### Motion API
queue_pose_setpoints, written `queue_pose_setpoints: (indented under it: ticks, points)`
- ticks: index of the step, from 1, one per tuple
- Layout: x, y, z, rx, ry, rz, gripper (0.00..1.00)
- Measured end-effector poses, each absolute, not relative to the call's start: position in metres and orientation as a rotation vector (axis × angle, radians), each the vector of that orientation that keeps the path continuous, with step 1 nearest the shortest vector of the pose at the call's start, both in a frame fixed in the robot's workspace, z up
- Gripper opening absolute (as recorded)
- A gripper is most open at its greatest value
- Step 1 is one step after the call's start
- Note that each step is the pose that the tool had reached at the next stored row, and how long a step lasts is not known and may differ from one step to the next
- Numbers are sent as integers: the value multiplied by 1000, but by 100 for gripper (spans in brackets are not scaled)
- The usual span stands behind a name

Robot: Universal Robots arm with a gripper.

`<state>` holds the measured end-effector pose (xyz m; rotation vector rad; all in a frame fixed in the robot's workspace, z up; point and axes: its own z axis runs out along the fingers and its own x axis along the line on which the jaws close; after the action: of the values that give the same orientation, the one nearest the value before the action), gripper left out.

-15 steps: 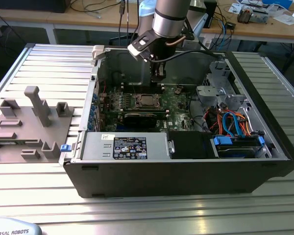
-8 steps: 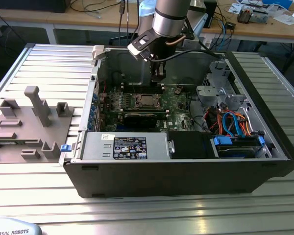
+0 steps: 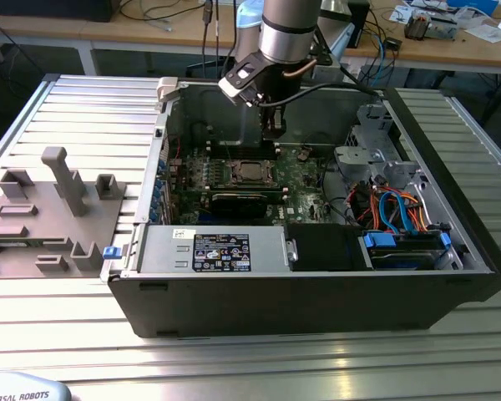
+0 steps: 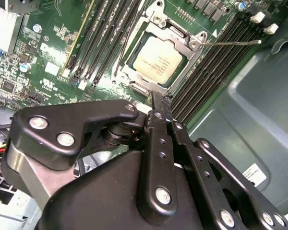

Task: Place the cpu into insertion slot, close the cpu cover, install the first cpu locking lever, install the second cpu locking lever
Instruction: 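Close the cpu cover, then install the first cpu locking lever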

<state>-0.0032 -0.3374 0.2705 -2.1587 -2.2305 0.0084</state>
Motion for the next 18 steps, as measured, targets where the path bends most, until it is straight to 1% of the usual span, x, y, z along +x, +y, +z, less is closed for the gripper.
queue_pose_setpoints:
  ticks: [6,18]
  points:
    - [-3,-337,270,-2169,-2242,-15,11]
    - [-3,-337,271,-1987,-2404,-12,11]
